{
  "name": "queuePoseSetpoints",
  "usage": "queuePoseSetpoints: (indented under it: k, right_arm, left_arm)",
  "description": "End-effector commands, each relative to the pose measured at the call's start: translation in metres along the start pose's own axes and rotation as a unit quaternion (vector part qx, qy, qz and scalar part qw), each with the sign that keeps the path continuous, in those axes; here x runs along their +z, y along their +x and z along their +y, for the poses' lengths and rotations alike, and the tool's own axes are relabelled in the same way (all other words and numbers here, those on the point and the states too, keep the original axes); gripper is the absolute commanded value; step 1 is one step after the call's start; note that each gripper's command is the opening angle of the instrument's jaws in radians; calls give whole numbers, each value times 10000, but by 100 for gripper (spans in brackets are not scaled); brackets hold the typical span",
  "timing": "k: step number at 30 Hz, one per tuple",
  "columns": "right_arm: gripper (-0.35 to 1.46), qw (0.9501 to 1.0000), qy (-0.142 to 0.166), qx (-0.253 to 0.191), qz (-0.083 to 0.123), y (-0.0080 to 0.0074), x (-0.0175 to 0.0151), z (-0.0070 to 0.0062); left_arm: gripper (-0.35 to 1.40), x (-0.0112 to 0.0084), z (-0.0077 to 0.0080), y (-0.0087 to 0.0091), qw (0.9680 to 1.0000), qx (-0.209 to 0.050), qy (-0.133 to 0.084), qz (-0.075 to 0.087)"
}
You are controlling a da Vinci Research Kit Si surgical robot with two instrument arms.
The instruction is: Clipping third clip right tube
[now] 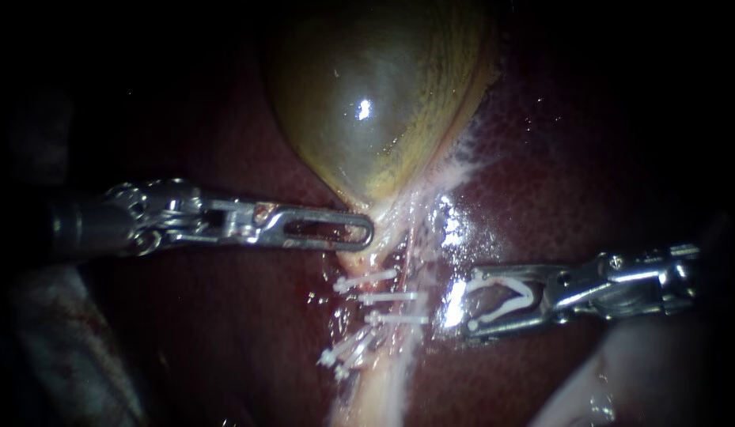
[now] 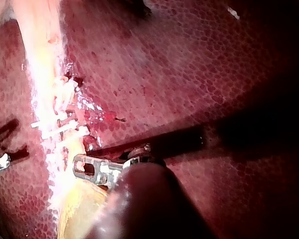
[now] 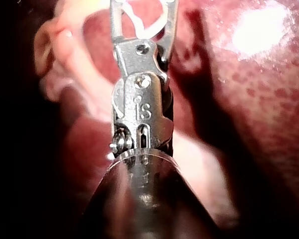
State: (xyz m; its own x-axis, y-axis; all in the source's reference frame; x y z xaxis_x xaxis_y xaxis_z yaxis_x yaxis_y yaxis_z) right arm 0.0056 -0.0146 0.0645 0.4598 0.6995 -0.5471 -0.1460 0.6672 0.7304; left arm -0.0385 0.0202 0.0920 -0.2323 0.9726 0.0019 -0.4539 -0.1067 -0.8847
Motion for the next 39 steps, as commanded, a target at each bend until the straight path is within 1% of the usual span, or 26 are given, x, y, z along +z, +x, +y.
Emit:
queuePoseSetpoints:
  k: [1, 9, 15, 21, 27, 33, 39]
  right_arm:
    - [60, 10000, -4, 2, 0, 0, 0, -1]
    - [60, 10000, -7, 8, 1, 2, 2, 0]
    - [60, 9999, -23, 111, 13, 6, 13, 4]
    - [60, 9994, -42, 334, 38, 10, 29, 12]
    - [60, 9981, -30, 616, 63, 15, 45, 19]
    - [60, 9974, -17, 715, 73, 18, 56, 23]
    - [59, 9969, -25, 779, 81, 20, 62, 28]
  left_arm:
    - [-35, 0, 0, 0, 10000, -1, 1, 2]
    - [-35, -1, 3, -2, 10000, -1, 1, 2]
    - [-35, -6, 13, -6, 10000, -9, 3, 4]
    - [-35, -21, 26, -8, 10000, -27, -23, -22]
    - [-35, -40, 35, -6, 9999, -49, -73, -74]
    - [-35, -51, 45, -9, 9999, -60, -90, -92]
    - [-35, -63, 59, -9, 9999, -83, -90, -90]
